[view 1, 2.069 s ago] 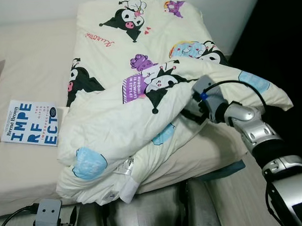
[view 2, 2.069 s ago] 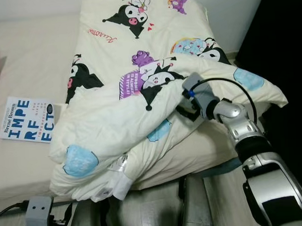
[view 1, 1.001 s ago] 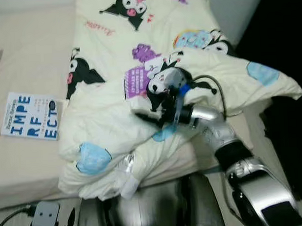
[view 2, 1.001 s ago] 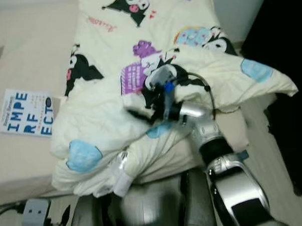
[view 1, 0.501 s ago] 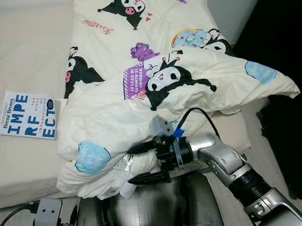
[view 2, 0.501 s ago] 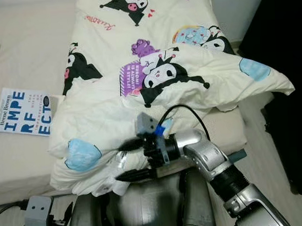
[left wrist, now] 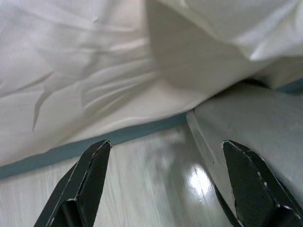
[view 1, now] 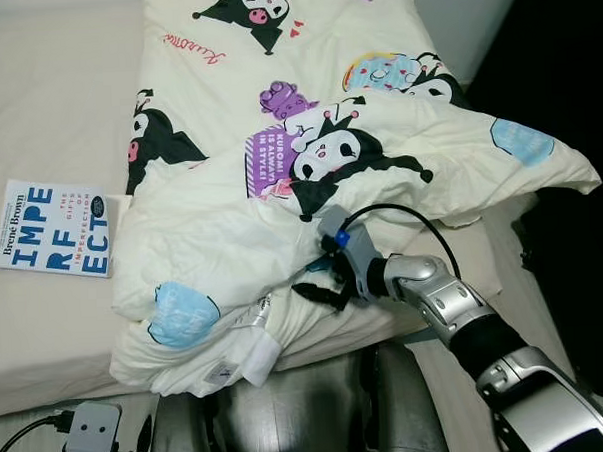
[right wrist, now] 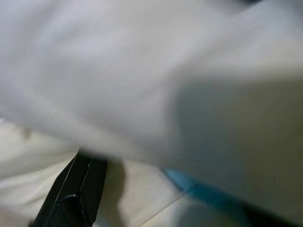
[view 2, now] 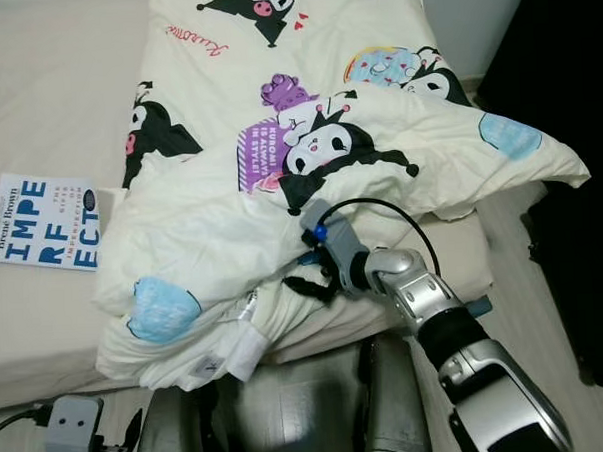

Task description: Clean up the room

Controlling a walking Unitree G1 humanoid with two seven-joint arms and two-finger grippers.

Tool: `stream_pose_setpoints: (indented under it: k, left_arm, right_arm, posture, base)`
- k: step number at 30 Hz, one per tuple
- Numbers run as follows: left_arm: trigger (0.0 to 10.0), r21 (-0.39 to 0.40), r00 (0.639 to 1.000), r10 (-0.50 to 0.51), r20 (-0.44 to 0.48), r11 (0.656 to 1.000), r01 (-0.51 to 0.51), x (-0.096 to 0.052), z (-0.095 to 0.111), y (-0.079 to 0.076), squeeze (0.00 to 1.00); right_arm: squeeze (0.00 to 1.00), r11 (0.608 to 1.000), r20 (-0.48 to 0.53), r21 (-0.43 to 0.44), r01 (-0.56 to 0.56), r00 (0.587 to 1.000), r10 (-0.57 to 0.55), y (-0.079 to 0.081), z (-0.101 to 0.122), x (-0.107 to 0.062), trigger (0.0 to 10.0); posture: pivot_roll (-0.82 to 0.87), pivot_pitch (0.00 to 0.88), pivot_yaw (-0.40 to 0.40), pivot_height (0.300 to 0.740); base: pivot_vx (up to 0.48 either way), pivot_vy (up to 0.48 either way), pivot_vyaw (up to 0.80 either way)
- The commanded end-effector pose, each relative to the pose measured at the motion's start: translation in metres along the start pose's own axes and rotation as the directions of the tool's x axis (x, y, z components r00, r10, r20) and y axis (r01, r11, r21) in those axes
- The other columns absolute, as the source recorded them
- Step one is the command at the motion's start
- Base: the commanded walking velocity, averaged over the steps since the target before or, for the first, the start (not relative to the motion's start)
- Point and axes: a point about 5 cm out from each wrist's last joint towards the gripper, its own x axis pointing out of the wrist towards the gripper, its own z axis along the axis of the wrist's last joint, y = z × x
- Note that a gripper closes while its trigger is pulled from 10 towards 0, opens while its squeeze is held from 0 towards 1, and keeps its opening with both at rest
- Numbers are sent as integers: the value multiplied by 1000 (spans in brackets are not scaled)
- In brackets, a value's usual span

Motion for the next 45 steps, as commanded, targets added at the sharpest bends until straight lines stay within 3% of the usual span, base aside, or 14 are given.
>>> stream_pose_setpoints:
  k: [1,6,8,12,16,23,28,30,33,36,42,45]
  left_arm:
    - [10000,5,998,-4,-63,1000,4,-12,-13,2,0]
    - [10000,8,998,-1,-65,1000,1,-16,-14,4,0]
    - [10000,8,998,-1,-65,1000,1,-16,-14,4,0]
    - [10000,8,998,-4,-59,1000,5,-15,-11,3,0]
    - [10000,8,998,-6,-56,1000,6,-15,-10,3,0]
    - [10000,9,999,-9,-54,1000,9,-16,-9,3,0]
    - [10000,11,999,-7,-53,1000,8,-18,-9,3,0]
    - [10000,12,999,-6,-54,1000,7,-19,-9,4,0]
    - [10000,15,998,-7,-61,1000,8,-21,-10,5,0]
    - [10000,14,998,-11,-60,1000,12,-21,-9,2,0]
    - [10000,14,998,-23,-58,1000,24,-21,-8,-1,0]
    - [10000,15,998,-26,-59,1000,27,-20,-8,-1,0]
  right_arm:
    - [0,999,76,37,33,996,-36,-7,4,-2,10000]
    - [0,987,177,93,129,974,-144,-25,31,-3,10000]
    - [0,987,177,93,129,974,-144,-25,31,-3,10000]
    - [0,982,277,114,152,944,-178,-39,61,-5,10000]
    - [0,982,290,106,154,940,-178,-41,68,-4,10000]
    - [0,984,259,1,180,950,-174,-41,83,3,10000]
    - [0,945,225,-89,316,930,-290,-50,93,1,10000]
    - [0,933,231,-77,351,917,-326,-54,97,-1,10000]
    - [0,968,235,-62,244,946,-223,-43,96,8,10000]
    - [0,992,202,-103,75,978,-53,-21,85,22,10000]
    - [0,980,194,-124,-157,965,179,9,79,37,10000]
    - [0,975,185,-147,-165,964,191,13,81,41,10000]
  posture:
    - [39,432,-6,550]
    - [47,449,-5,550]
    - [47,449,-5,550]
    - [52,457,-6,531]
    - [52,458,-6,521]
    - [57,458,-7,496]
    - [77,466,-5,481]
    - [78,467,-7,476]
    - [73,470,-9,471]
    - [74,474,-7,471]
    - [71,476,-3,471]
    - [71,476,-3,471]
  base:
    - [0,0,0]
    - [0,0,0]
    - [0,0,0]
    - [0,0,0]
    - [0,0,0]
    - [0,0,0]
    - [0,0,0]
    - [0,0,0]
    - [0,0,0]
    - [0,0,0]
    - [0,0,0]
    - [0,0,0]
